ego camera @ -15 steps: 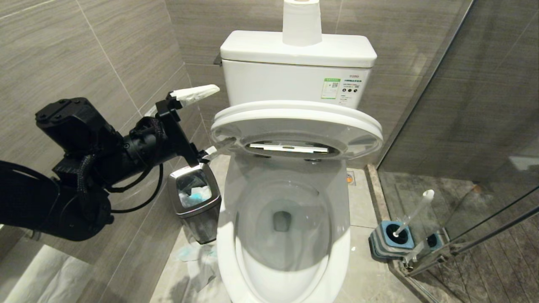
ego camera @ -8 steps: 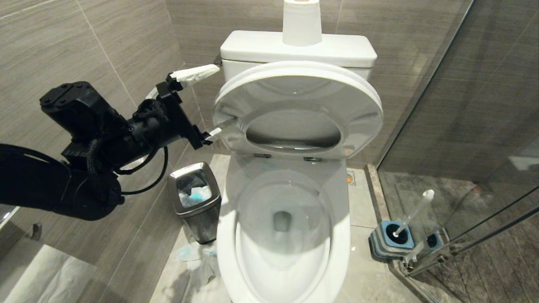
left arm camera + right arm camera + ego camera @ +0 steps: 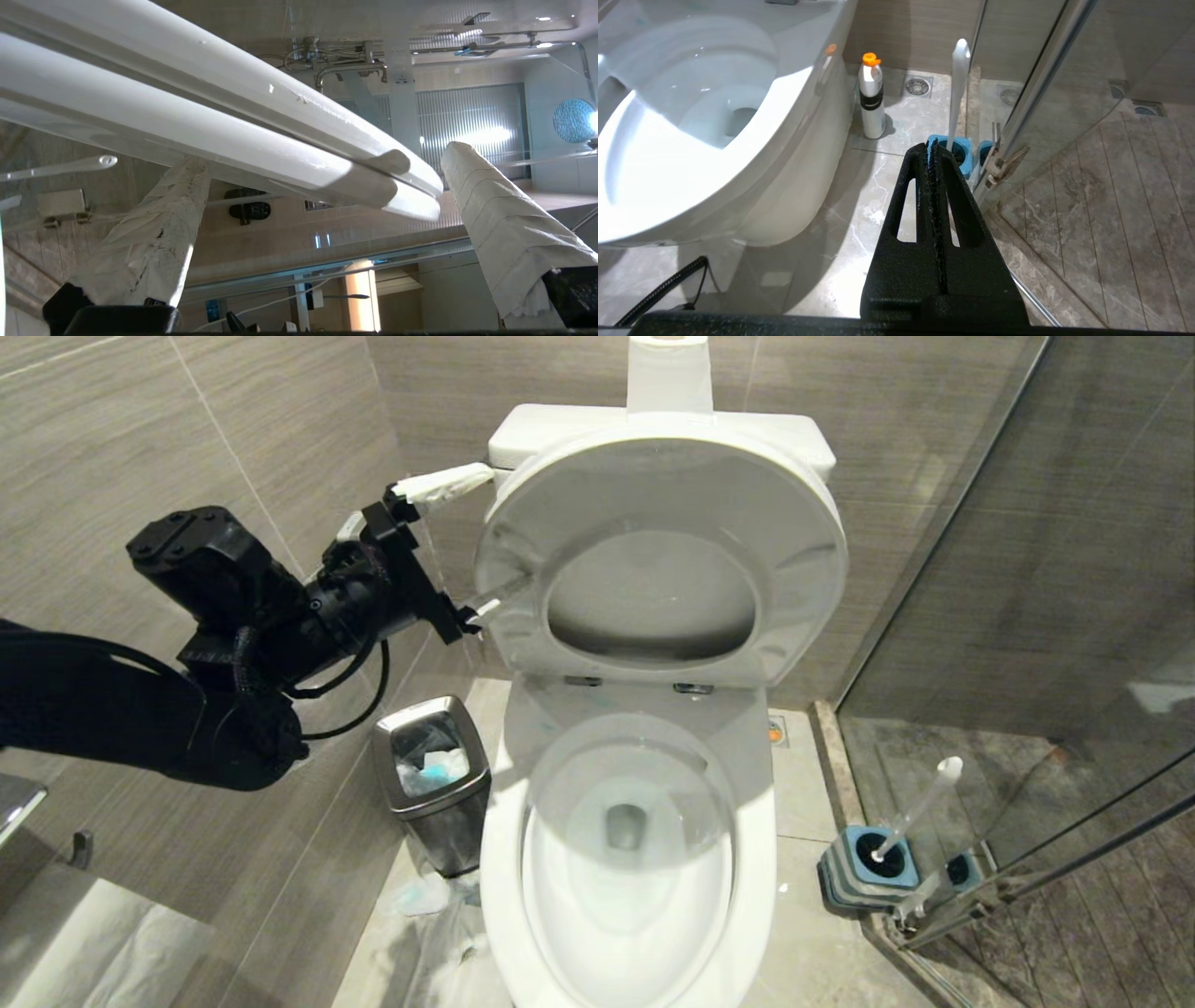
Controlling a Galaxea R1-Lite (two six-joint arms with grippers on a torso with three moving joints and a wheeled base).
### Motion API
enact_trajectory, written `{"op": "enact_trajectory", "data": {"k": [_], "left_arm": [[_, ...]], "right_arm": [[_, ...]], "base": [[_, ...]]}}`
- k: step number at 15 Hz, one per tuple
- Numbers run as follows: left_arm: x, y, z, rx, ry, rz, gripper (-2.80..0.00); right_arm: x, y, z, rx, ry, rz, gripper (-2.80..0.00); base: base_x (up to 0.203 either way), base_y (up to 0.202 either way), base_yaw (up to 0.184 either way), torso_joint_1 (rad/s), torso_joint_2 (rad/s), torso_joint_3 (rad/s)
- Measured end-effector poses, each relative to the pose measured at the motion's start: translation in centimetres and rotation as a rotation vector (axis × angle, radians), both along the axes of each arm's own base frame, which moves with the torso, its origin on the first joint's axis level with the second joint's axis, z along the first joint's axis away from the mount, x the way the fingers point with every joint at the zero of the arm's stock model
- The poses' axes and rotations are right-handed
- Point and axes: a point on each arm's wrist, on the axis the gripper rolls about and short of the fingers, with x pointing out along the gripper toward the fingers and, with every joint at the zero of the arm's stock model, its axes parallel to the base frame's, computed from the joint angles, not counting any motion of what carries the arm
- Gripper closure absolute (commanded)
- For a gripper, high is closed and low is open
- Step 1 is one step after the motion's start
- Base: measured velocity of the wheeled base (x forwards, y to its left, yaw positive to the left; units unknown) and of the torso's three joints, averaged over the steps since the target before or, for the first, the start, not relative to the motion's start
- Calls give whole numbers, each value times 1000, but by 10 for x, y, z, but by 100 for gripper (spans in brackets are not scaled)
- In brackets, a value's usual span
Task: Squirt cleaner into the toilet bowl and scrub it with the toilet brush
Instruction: Use the left hand to lift the toilet lid slightly
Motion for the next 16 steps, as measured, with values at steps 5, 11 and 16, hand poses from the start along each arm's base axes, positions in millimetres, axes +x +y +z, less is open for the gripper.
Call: {"op": "enact_trajectory", "data": {"k": [5, 11, 16], "left_arm": [[13, -3, 11, -16, -62, 4, -280], [37, -8, 26, -70, -167, 43, -280], [60, -21, 13, -47, -253, 64, -280]], "right_arm": [[0, 0, 0, 1, 0, 0, 0], [0, 0, 0, 0, 1, 0, 0], [0, 0, 0, 0, 0, 1, 0]], "base": [[0, 0, 0, 0, 0, 0], [0, 0, 0, 0, 0, 0], [0, 0, 0, 0, 0, 0]]}}
